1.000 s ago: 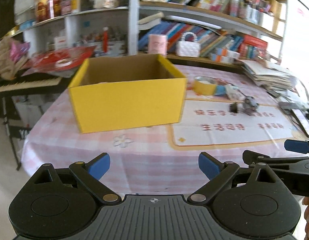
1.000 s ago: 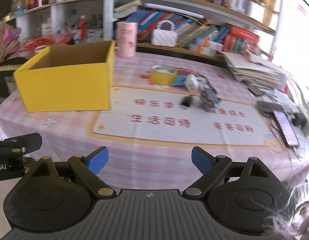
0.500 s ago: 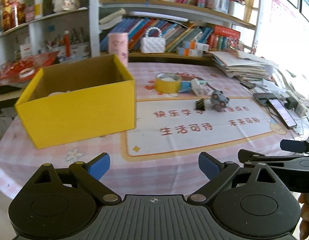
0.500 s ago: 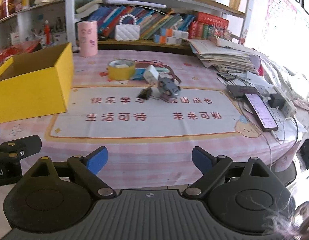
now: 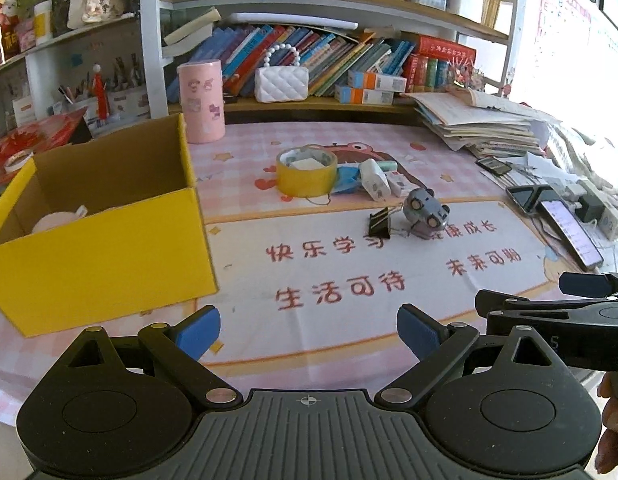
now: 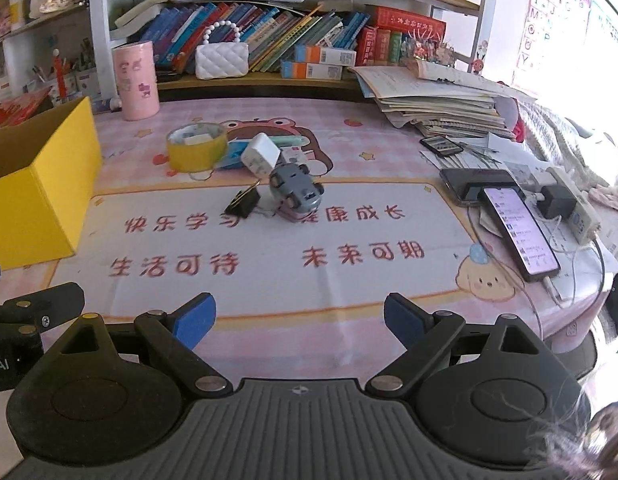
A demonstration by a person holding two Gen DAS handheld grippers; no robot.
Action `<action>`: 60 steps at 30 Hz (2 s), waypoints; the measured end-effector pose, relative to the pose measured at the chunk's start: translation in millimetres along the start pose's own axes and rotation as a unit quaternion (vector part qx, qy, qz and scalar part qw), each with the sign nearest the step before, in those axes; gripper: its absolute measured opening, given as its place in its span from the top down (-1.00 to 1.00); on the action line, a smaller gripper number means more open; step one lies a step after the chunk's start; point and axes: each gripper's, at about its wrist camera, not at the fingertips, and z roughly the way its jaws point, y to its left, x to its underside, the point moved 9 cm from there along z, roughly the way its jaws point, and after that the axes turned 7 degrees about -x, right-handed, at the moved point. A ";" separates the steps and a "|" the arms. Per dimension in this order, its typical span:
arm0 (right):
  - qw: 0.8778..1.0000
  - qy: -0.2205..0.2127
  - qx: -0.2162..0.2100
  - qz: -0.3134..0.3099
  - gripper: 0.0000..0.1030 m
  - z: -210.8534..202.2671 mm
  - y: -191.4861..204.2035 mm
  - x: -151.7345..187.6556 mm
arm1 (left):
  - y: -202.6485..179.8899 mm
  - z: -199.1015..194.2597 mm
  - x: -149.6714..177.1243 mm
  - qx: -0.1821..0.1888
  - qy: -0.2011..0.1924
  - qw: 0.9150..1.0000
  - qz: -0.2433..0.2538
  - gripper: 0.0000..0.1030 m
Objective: Organize objects
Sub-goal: 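Grasp the grey toy car with the right tool, then carry the grey toy car with the right tool into the yellow box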
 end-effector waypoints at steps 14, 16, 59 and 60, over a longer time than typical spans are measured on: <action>0.999 -0.001 -0.036 -0.040 -0.72 53.0 -39.6 -40.5 | -32.8 42.2 -25.5 -0.026 0.014 0.999 -0.028 -0.87; 0.998 -0.003 -0.042 -0.046 -0.72 59.6 -43.1 -45.4 | -33.5 47.0 -28.8 -0.036 0.010 0.999 -0.036 -0.87; 0.988 0.012 -0.155 0.020 0.21 116.6 -97.2 -98.4 | -130.2 173.5 -75.2 -0.028 0.033 0.993 0.105 0.52; 0.987 0.012 -0.156 0.020 0.21 114.6 -96.6 -96.7 | -131.7 175.3 -74.0 -0.026 0.033 0.993 0.114 0.59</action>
